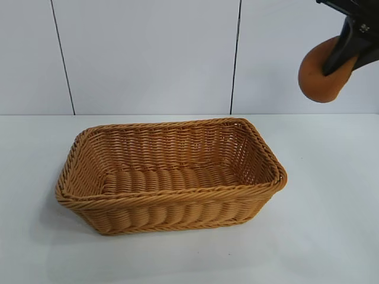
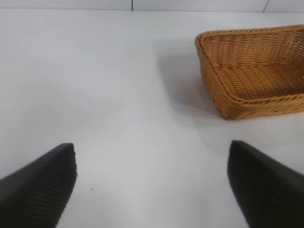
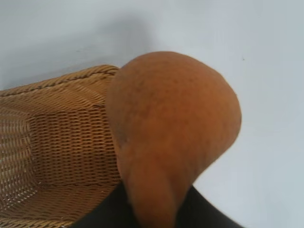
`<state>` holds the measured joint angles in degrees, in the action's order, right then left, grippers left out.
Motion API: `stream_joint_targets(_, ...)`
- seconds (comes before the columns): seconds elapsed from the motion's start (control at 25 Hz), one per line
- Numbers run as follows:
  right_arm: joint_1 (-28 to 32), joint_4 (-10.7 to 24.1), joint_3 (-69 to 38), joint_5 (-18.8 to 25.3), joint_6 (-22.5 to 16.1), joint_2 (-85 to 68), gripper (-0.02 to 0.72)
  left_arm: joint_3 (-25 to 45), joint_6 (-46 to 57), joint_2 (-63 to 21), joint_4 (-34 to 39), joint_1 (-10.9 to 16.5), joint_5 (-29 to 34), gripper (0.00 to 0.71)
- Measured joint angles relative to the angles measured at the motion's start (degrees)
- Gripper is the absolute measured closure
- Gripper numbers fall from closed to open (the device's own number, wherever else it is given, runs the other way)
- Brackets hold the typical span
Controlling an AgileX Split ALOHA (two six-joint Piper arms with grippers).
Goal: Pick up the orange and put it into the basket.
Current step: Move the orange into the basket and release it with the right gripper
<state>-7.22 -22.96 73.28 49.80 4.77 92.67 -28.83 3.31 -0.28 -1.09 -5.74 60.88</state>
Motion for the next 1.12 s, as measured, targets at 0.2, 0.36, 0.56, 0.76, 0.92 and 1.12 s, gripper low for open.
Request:
stream_joint_targets(0.2, -10.0, -1.0, 0.0, -4.9, -0.8, 0.0, 0.673, 0.0, 0.0, 0.0, 0.0, 0.0, 0.0, 0.095)
stream_joint_targets(0.36, -19.0, -1.4, 0.0, -9.9, -1.5, 0.1, 0.673, 0.0, 0.0, 0.0, 0.0, 0.0, 0.0, 0.095)
stream_joint_targets(0.56, -26.3, -1.7, 0.0, -15.4, -1.5, 4.1, 0.673, 0.0, 0.0, 0.0, 0.0, 0.0, 0.0, 0.095)
stream_joint_targets(0.76, -28.2, -1.7, 0.0, -20.5, -1.5, 13.0, 0.673, 0.0, 0.0, 0.0, 0.0, 0.0, 0.0, 0.095)
stream_joint_targets(0.92, -28.2, -1.7, 0.0, -22.6, -1.7, 19.4, 0.673, 0.0, 0.0, 0.0, 0.0, 0.0, 0.0, 0.095)
stream_joint_targets(1.12, -28.2, -1.7, -0.1, -22.6, -1.7, 22.6, 0.639, 0.0, 0.0, 0.0, 0.0, 0.0, 0.0, 0.095)
